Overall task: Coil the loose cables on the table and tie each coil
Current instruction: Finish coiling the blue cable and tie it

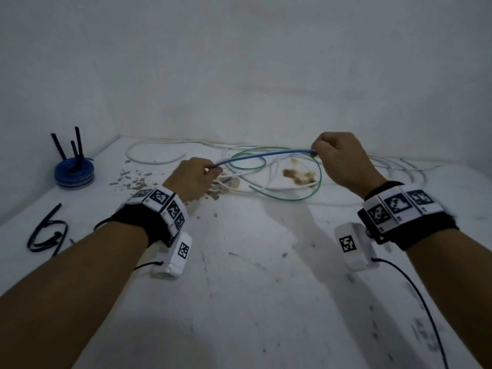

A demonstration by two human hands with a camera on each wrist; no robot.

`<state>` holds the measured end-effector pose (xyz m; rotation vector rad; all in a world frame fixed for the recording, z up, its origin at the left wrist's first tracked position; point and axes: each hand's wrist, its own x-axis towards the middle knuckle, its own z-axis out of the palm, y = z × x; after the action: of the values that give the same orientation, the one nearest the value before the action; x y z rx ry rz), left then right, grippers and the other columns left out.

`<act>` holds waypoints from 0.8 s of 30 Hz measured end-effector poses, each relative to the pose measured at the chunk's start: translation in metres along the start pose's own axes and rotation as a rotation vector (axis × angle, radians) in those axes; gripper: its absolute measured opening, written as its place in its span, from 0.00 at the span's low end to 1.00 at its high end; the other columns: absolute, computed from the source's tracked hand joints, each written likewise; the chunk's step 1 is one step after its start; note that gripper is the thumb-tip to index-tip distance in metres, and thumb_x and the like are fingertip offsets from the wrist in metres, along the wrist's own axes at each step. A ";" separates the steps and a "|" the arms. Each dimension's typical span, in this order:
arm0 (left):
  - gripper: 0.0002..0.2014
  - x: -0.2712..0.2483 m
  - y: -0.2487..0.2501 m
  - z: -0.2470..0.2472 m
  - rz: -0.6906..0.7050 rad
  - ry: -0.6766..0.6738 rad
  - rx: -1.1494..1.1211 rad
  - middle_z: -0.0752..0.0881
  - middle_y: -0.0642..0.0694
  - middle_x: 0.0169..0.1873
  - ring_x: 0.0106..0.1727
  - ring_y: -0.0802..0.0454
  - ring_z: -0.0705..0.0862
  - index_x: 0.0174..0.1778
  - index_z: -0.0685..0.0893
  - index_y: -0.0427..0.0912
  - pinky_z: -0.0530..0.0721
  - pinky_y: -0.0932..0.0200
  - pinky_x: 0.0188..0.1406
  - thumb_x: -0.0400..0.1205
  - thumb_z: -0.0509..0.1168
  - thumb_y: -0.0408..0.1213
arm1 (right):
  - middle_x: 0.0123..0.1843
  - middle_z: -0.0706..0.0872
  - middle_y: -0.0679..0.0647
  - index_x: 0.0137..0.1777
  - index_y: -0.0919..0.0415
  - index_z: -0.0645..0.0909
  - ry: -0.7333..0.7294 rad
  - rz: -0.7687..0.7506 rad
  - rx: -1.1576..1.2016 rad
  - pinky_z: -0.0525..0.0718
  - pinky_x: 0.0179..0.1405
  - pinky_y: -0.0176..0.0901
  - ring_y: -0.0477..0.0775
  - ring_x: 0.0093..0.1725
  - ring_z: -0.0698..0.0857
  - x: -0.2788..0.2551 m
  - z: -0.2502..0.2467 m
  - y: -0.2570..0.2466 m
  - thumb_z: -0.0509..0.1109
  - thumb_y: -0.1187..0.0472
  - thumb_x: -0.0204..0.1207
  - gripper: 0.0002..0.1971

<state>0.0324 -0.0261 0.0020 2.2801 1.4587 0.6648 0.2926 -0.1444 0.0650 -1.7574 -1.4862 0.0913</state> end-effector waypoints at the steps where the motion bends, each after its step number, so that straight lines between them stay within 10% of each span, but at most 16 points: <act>1: 0.17 -0.002 0.005 -0.002 0.018 0.035 -0.035 0.84 0.48 0.30 0.34 0.48 0.81 0.40 0.84 0.44 0.76 0.58 0.31 0.88 0.59 0.48 | 0.25 0.78 0.49 0.36 0.65 0.84 0.009 0.012 -0.061 0.65 0.21 0.31 0.49 0.27 0.74 -0.002 -0.002 0.003 0.62 0.66 0.78 0.12; 6: 0.19 -0.011 0.041 -0.006 -0.085 0.240 -0.371 0.90 0.39 0.32 0.30 0.43 0.88 0.39 0.86 0.37 0.91 0.47 0.38 0.88 0.60 0.45 | 0.32 0.84 0.50 0.46 0.66 0.85 -0.100 0.008 -0.098 0.72 0.28 0.36 0.38 0.31 0.83 -0.024 0.007 -0.001 0.58 0.64 0.82 0.13; 9: 0.17 -0.019 0.063 -0.008 -0.273 0.148 -0.713 0.89 0.35 0.32 0.25 0.41 0.86 0.44 0.84 0.29 0.91 0.53 0.30 0.89 0.61 0.40 | 0.40 0.87 0.56 0.52 0.64 0.81 -0.136 -0.078 -0.023 0.83 0.45 0.48 0.52 0.44 0.87 -0.038 0.022 -0.008 0.59 0.50 0.83 0.17; 14: 0.13 -0.037 0.079 0.000 -0.461 0.008 -1.211 0.86 0.31 0.39 0.28 0.43 0.89 0.46 0.79 0.27 0.86 0.61 0.22 0.89 0.61 0.35 | 0.46 0.85 0.50 0.76 0.56 0.70 -0.084 -0.022 0.303 0.83 0.45 0.47 0.46 0.41 0.84 -0.053 0.040 -0.013 0.66 0.50 0.85 0.23; 20: 0.12 -0.047 0.094 0.013 -0.476 -0.207 -1.541 0.88 0.35 0.30 0.32 0.42 0.91 0.42 0.80 0.28 0.92 0.56 0.36 0.89 0.60 0.31 | 0.43 0.93 0.52 0.74 0.60 0.69 0.185 0.150 0.800 0.80 0.37 0.44 0.50 0.38 0.82 -0.051 0.046 -0.023 0.60 0.56 0.89 0.17; 24: 0.08 -0.048 0.099 0.019 -0.282 -0.282 -1.120 0.91 0.37 0.49 0.44 0.47 0.91 0.55 0.85 0.31 0.89 0.56 0.49 0.86 0.66 0.33 | 0.33 0.91 0.54 0.53 0.64 0.79 0.300 0.186 0.824 0.80 0.37 0.53 0.47 0.28 0.77 -0.039 0.043 -0.027 0.61 0.56 0.88 0.11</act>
<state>0.0999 -0.1111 0.0291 1.2097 0.8705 0.7571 0.2370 -0.1555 0.0365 -1.1561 -0.8713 0.4471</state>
